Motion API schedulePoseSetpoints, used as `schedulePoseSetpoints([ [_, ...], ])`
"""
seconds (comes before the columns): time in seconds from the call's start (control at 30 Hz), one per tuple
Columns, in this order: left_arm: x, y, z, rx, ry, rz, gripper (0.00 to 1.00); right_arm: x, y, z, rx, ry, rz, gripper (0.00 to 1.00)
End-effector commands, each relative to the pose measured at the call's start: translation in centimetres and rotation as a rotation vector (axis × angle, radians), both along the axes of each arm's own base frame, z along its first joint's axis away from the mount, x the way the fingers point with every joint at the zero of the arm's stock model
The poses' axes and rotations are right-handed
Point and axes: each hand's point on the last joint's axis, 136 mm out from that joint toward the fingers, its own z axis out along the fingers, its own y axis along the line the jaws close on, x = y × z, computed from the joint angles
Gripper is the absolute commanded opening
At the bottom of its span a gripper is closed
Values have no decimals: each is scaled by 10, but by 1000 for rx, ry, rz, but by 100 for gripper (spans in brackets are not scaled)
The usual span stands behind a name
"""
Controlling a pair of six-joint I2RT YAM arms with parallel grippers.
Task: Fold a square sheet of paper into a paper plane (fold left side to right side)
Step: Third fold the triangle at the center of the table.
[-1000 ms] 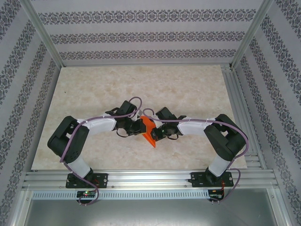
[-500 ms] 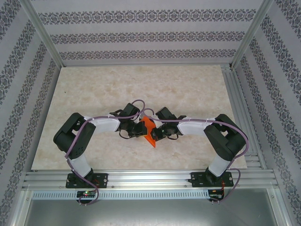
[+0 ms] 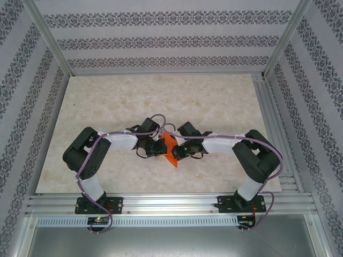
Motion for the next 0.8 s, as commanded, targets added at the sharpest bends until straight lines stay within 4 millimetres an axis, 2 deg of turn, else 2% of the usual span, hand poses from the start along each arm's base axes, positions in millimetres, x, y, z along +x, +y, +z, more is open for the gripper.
schedulePoseSetpoints([
  [0.0,-1,3,-14,56,-5,-13,8,-13,-19,-27,-117,56,-6,0],
  [0.1,-5,7,-19,76,7,-15,8,-8,-16,-16,-101,42,-17,1],
  [0.3,-10,13,-22,93,15,-17,8,12,-24,25,-32,-11,-103,21],
  [0.4,-12,13,-22,92,15,-20,7,18,-35,46,-12,-36,-148,24],
  [0.47,-12,12,-22,91,15,-21,8,15,-37,56,1,-42,-148,24],
  [0.6,-11,11,-22,90,12,-21,7,-2,-23,69,86,3,-123,23],
  [0.77,-11,11,-23,90,12,-22,7,-24,16,73,243,123,-99,21],
])
